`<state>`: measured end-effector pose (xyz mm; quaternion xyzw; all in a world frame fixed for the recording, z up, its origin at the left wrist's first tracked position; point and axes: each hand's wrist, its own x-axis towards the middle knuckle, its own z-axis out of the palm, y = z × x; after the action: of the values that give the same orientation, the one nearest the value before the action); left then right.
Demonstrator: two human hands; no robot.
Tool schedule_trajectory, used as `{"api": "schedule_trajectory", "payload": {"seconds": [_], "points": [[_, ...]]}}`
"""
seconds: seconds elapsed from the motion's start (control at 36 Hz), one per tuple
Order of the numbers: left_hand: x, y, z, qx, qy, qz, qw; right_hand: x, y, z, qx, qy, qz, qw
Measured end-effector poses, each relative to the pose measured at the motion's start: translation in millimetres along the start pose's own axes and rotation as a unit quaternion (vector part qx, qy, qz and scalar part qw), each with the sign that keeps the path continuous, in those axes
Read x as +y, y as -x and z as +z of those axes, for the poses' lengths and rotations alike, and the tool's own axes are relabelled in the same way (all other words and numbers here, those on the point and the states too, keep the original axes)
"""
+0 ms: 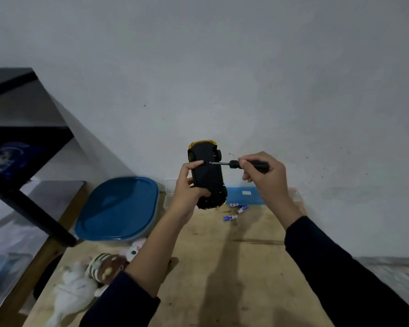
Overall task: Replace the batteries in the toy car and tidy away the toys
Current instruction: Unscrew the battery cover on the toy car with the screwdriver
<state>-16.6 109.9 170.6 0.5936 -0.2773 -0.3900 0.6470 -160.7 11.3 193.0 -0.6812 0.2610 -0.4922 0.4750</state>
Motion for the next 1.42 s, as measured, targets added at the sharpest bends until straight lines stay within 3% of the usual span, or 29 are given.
{"api": "schedule_trajectory", "payload": {"seconds": [0.78, 1.08, 1.42], "points": [[15, -9, 30, -0.024, -0.119, 0.021, 0.992, 2, -6, -22, 0.034, 0.016, 0.057, 0.998], [17, -1, 27, -0.013, -0.115, 0.014, 0.993, 0, -3, -16, 0.069, 0.009, 0.124, 0.99], [17, 5, 23, -0.017, -0.115, 0.017, 0.993, -1, 3, -16, 0.078, 0.01, 0.139, 0.987]]}}
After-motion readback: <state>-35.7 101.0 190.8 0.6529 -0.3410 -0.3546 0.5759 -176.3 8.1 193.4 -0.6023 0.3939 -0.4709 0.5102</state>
